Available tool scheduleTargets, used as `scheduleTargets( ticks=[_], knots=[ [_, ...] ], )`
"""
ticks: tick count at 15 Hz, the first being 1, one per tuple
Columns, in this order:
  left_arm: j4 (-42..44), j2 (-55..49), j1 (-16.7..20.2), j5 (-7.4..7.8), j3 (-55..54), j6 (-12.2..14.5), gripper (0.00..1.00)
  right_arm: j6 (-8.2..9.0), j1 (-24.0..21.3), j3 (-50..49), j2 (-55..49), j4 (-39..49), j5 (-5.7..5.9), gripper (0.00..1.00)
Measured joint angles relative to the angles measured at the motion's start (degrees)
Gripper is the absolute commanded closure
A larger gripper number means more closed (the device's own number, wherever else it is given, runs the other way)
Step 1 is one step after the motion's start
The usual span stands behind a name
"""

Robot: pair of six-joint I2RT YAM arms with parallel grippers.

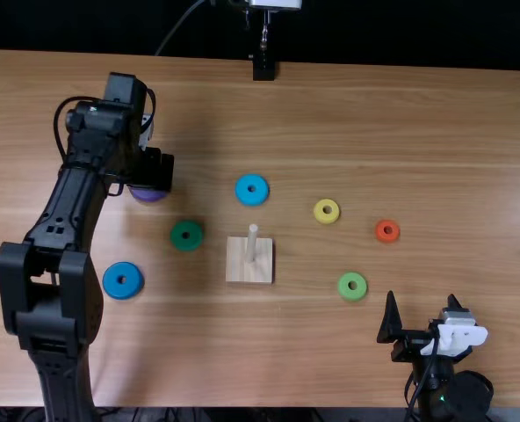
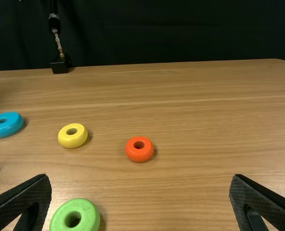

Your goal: Build the Hanoi tower: stack the rings onto the peg from bottom to top in this color order: purple, dark blue, light blue, dark green, light green, yellow, orange.

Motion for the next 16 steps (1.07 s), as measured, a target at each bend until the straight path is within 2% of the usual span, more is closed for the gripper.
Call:
scheduleTargets(
  ticks=[4,14,16],
  knots=[
    [0.0,4.4,-1.4,-0.24,0.1,0.0,0.0,0.0,0.0,0.0,0.0,0.0,0.02,0.0],
    [2.6,9.5,-1.4,-0.15,3.5,0.0,0.0,0.0,0.0,0.0,0.0,0.0,0.0,0.0],
    [2.8,10.3,-1.4,0.24,4.0,0.0,0.0,-0.02,0.0,0.0,0.0,0.0,0.02,0.0]
  ],
)
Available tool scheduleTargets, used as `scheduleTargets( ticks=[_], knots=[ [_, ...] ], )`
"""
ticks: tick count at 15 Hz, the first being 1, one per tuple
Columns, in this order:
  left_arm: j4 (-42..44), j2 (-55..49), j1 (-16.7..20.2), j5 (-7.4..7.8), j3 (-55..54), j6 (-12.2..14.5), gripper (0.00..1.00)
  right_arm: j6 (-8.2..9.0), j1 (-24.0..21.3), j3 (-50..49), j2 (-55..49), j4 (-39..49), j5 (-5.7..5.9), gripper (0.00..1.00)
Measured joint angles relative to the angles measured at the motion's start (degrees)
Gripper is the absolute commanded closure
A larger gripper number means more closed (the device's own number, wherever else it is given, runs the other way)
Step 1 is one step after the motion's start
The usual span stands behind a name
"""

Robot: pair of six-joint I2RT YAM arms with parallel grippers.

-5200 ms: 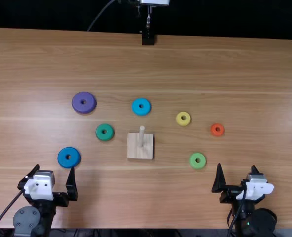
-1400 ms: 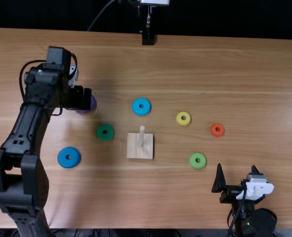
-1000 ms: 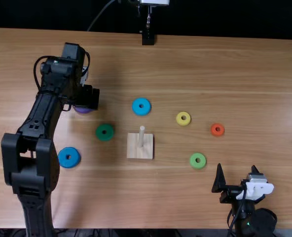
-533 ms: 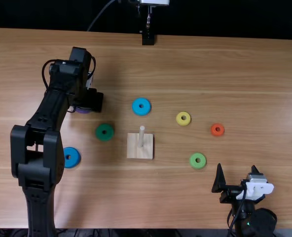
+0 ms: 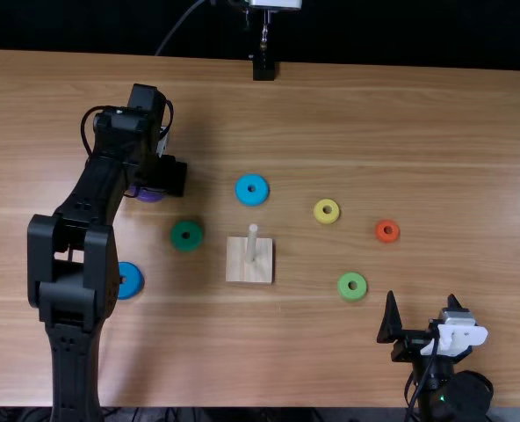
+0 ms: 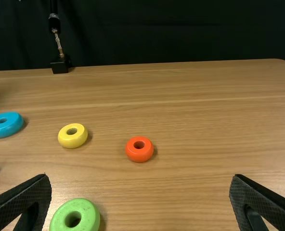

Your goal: Build the Hanoi tower: stack the rings onto the peg from bottom to top in this color order: purple, dark blue, light blue, dark green, light green, yellow, orange.

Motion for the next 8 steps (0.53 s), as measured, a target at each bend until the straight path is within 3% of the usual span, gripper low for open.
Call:
scheduleTargets(
  ticks=[3,4,6,8],
  knots=[
    [0.0,0.0,0.0,0.15,0.0,0.0,0.0,0.04,0.0,0.0,0.0,0.0,0.0,0.0],
    [0.0,0.1,0.0,0.17,0.1,0.0,0.04,0.02,0.0,0.0,0.0,0.0,0.02,0.0],
    [0.0,0.1,0.0,0.17,0.1,0.0,1.0,0.04,0.0,0.0,0.0,0.0,0.0,0.0],
    [2.8,0.1,0.0,0.39,0.1,0.1,1.0,0.02,0.0,0.0,0.0,0.0,0.0,0.0]
  ],
)
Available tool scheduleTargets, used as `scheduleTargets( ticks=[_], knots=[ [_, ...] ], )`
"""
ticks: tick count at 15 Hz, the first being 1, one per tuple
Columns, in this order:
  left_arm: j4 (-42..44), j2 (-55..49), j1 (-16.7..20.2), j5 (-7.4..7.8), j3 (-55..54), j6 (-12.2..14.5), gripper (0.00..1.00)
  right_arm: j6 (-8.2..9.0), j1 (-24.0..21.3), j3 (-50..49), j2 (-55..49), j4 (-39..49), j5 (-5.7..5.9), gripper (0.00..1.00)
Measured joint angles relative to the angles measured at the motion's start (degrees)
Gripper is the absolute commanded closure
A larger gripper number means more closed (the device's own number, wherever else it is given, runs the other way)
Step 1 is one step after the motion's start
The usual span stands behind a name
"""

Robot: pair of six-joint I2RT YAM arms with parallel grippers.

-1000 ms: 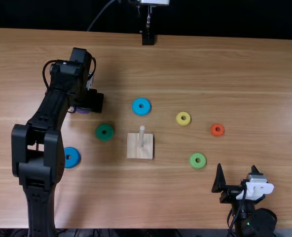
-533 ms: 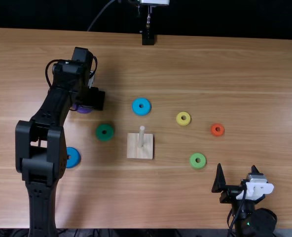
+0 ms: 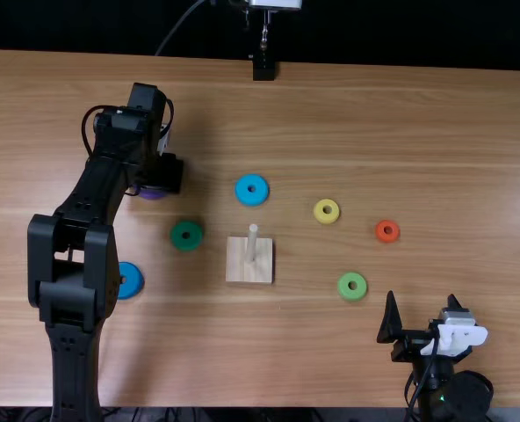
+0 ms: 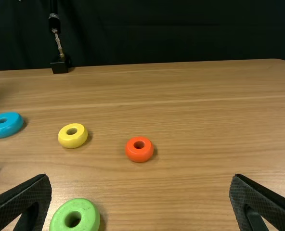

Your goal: Build the Hanoi tower: stack the rings onto the peg from bottom to top in this color order: purple, dark blue, light blue, dark green, light green, yellow, orange.

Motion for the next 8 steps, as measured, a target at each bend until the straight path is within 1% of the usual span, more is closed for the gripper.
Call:
scheduleTargets(
  ticks=[1,5,7,8],
  knots=[
    [1.4,0.0,0.1,0.07,0.0,0.0,1.0,0.0,0.0,0.0,0.0,0.0,0.02,0.0],
    [1.0,0.0,0.1,0.04,0.0,0.0,1.0,0.0,0.0,0.0,0.0,0.0,0.02,0.0],
    [-1.1,-1.1,0.1,0.09,0.0,-0.1,1.0,0.02,0.0,0.0,0.0,0.0,0.0,0.0],
    [-3.6,-2.7,0.1,0.17,0.0,0.0,1.0,0.02,0.0,0.0,0.0,0.0,0.0,0.0]
  ],
)
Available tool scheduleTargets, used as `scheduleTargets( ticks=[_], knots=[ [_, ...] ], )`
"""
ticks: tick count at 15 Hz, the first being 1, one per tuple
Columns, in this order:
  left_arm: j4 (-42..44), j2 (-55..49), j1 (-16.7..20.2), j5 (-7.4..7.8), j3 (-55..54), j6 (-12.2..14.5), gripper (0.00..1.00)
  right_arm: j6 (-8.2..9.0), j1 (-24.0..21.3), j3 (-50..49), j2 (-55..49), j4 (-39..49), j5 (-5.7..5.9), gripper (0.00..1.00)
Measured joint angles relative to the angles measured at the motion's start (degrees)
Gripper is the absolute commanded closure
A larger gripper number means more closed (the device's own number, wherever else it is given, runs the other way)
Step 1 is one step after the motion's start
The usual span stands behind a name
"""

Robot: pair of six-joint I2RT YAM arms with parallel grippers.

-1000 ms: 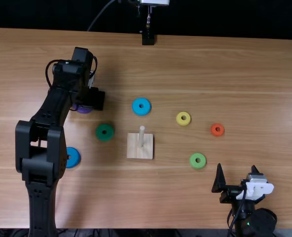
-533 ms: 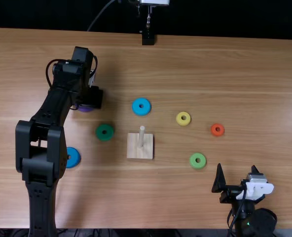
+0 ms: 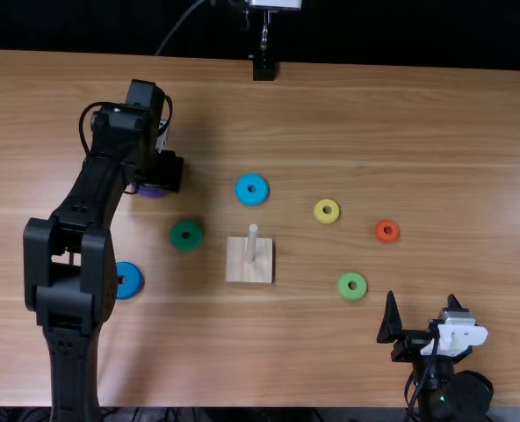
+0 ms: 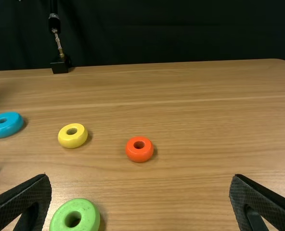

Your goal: Build the Hanoi tower: stack the rings onto the peg from bottom to top in this color order: purple, dark blue, light blue, dark green, light green, yellow, orange.

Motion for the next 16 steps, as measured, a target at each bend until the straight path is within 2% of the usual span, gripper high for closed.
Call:
scheduleTargets(
  ticks=[5,7,11,16],
  knots=[
    [-9.7,-11.4,-1.2,0.02,0.0,0.0,1.0,0.0,0.0,0.0,0.0,0.0,0.0,0.0],
    [-13.4,-15.5,-3.2,0.04,0.0,-0.1,1.0,0.0,0.0,0.0,0.0,0.0,0.0,0.0],
    [-15.2,-22.2,-8.2,0.09,0.0,-0.2,1.0,-0.02,0.0,0.0,0.0,0.0,0.0,0.0],
    [-19.8,-28.1,-15.0,0.35,0.0,-4.2,1.0,0.0,0.0,0.0,0.0,0.0,0.0,0.0]
  ],
)
